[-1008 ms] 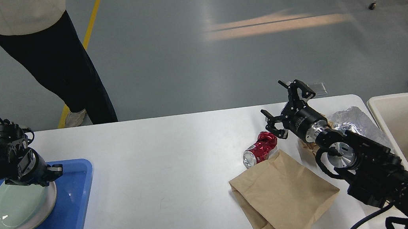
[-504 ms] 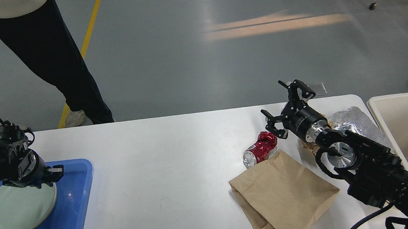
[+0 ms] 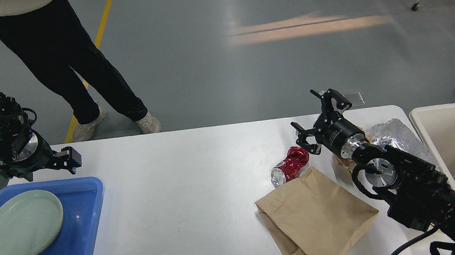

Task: Tidy desktop
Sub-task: 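Lower the green plate onto the pink plate in the tray, then open the left gripper and raise it up away from the tray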

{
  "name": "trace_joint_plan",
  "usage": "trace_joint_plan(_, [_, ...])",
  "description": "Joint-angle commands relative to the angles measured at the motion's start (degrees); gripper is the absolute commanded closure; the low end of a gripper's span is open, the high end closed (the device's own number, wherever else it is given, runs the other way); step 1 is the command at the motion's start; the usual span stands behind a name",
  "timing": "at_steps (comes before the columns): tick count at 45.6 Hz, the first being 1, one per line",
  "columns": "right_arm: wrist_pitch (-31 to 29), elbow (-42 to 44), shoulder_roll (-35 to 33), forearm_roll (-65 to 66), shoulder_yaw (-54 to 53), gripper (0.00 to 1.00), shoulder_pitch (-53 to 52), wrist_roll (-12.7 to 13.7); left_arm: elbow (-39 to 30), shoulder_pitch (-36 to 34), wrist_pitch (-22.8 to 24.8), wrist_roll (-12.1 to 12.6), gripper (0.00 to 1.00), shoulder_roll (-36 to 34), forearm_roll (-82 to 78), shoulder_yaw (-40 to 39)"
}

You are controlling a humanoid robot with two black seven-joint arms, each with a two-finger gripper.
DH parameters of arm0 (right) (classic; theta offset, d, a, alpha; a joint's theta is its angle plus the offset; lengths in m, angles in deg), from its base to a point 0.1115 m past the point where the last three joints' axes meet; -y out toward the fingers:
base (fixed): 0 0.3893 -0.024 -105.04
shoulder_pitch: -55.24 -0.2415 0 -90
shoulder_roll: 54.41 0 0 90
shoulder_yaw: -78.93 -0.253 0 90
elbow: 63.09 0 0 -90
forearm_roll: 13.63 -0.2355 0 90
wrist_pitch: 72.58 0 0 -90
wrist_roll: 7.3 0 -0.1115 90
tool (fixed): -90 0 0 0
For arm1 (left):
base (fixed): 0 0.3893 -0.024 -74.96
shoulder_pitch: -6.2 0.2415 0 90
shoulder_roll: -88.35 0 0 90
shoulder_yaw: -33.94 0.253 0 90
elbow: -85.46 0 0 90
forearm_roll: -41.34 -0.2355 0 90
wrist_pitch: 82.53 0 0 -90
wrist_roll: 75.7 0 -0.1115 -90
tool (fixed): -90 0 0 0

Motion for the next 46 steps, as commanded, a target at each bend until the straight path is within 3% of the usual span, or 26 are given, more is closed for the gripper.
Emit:
trace_joint_plan(1, [0.0, 0.0, 0.0, 0.0, 0.0, 0.00, 0.0, 0.0, 0.8, -1.6, 0.0, 0.3, 0.03, 1.6, 0.2, -1.9])
trace_joint_plan(12, [0.0, 0.0, 0.0, 0.0, 0.0, 0.00, 0.0, 0.1, 6.1, -9.0, -2.0, 0.3, 0.03, 6.1, 0.4, -13.4])
trace_joint_plan(26, [0.0, 0.0, 0.0, 0.0, 0.0, 0.00, -0.1, 0.0, 18.8, -11.2, -4.4, 0.3, 0.03, 6.7, 0.3, -40.5])
trace_joint_plan(41, [0.0, 0.0, 0.0, 0.0, 0.0, 0.00, -0.1, 0.0, 19.0, -14.5, -6.3, -0.8, 0.03, 5.7, 2.7, -44.9])
trace_joint_plan(46, [0.0, 0.0, 0.0, 0.0, 0.0, 0.00, 0.0, 0.0, 19.0, -12.7, -10.3, -0.7, 0.03, 6.1, 4.5, -49.8])
